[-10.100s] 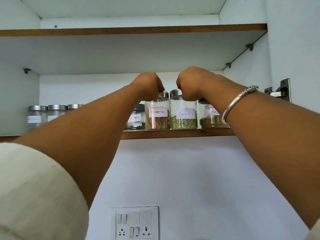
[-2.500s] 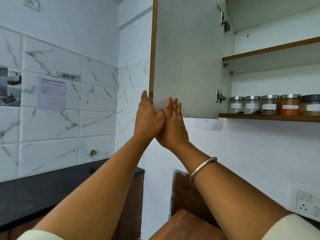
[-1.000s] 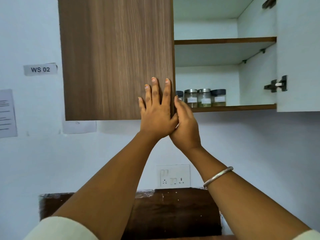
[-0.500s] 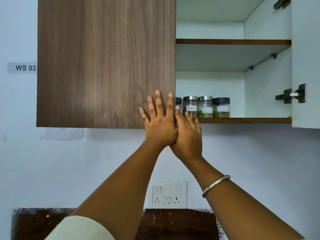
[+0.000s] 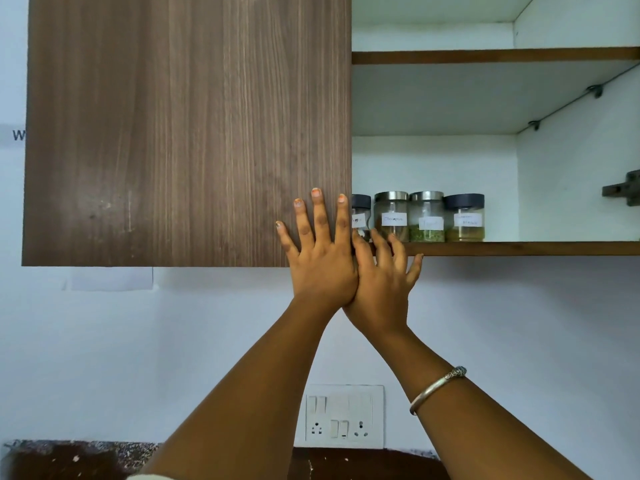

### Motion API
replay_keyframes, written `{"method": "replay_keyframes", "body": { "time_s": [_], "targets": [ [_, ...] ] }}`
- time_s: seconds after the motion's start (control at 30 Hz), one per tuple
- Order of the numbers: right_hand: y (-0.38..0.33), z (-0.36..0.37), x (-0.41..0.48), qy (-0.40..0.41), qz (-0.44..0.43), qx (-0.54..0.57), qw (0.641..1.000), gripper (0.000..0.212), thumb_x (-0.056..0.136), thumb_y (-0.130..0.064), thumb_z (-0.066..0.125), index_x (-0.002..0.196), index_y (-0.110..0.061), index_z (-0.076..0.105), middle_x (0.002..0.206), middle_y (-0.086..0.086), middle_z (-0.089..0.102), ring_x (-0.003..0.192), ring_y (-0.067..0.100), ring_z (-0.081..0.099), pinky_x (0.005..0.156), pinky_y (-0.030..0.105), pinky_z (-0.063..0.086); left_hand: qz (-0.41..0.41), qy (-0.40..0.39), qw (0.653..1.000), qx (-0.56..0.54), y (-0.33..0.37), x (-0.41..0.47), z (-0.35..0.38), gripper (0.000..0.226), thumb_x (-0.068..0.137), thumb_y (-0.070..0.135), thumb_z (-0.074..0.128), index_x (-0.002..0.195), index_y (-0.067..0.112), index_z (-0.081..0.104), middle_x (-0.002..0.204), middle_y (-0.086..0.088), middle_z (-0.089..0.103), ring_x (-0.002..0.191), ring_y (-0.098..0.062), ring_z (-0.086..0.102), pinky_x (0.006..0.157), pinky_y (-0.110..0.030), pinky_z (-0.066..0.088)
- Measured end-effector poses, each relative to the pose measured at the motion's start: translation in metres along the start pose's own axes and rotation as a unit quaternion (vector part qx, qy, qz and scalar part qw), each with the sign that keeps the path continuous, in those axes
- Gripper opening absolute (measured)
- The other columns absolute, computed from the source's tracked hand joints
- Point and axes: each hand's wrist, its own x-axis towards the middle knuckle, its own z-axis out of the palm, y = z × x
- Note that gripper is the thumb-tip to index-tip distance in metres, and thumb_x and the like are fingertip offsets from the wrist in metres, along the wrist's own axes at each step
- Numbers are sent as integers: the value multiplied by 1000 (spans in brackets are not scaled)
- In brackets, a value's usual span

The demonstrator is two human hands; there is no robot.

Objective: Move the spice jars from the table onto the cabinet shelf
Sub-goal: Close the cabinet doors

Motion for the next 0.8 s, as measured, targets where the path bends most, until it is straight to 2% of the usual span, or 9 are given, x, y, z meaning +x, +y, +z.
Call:
{"method": "replay_keyframes", "body": {
  "time_s": [0.13, 0.23, 0.33, 0.43, 0.57, 0.67, 0.8],
  "targets": [
    [2, 5, -1, 23, 1, 13, 1000, 63, 72, -37, 73, 130, -22, 53, 136, 9, 54, 134, 34, 38, 107, 67, 15, 10, 7, 1000, 11, -2, -1, 3, 69, 94, 51, 18, 146, 25, -19, 155, -11, -23, 141, -36, -22, 106, -58, -19],
    [0, 0, 0, -1, 9, 20, 1000, 64, 74, -39, 71, 132, -23, 50, 138, 9, 51, 136, 34, 35, 107, 67, 13, 20, -10, 1000, 4, -4, -1, -3, 71, 93, 53, 19, 146, 26, -18, 155, -10, -25, 141, -35, -24, 107, -57, -19],
    [-1, -13, 1, -60, 11, 20, 998, 67, 80, -41, 64, 141, -25, 41, 147, 8, 42, 142, 33, 24, 110, 66, 9, 43, -41, 998, 22, -11, -4, -11, 77, 89, 61, 20, 146, 27, -19, 154, -9, -27, 141, -35, -25, 109, -56, -16],
    [0, -31, 3, -160, -2, -3, 987, 79, 84, -46, 57, 150, -28, 17, 158, 4, 19, 147, 28, 4, 114, 61, 6, 75, -103, 990, 64, -18, -9, -26, 90, 86, 66, 33, 146, 25, -21, 154, -10, -28, 141, -36, -24, 112, -56, -9],
    [-5, -55, 2, -273, -3, -32, 961, 92, 86, -44, 55, 151, -26, -8, 160, 4, -10, 147, 28, -13, 116, 58, 8, 92, -191, 975, 66, -23, -26, -48, 93, 86, 64, 40, 148, 23, -16, 155, -8, -25, 143, -33, -18, 116, -55, 2],
    [-9, -72, -7, -317, 12, -78, 945, 101, 85, -55, 57, 150, -26, -14, 158, 11, -18, 145, 35, -15, 115, 57, 10, 87, -237, 966, 49, -28, -44, -60, 94, 85, 64, 44, 148, 23, -13, 157, -7, -19, 145, -33, -12, 115, -55, 6],
    [-12, -106, -22, -333, 29, -108, 936, 98, 85, -57, 55, 151, -23, -9, 159, 10, -15, 145, 34, -17, 115, 56, 9, 124, -243, 961, 38, -28, -66, -83, 97, 86, 58, 51, 149, 19, -12, 157, -9, -16, 145, -33, -11, 115, -53, 9]
  ]
}}
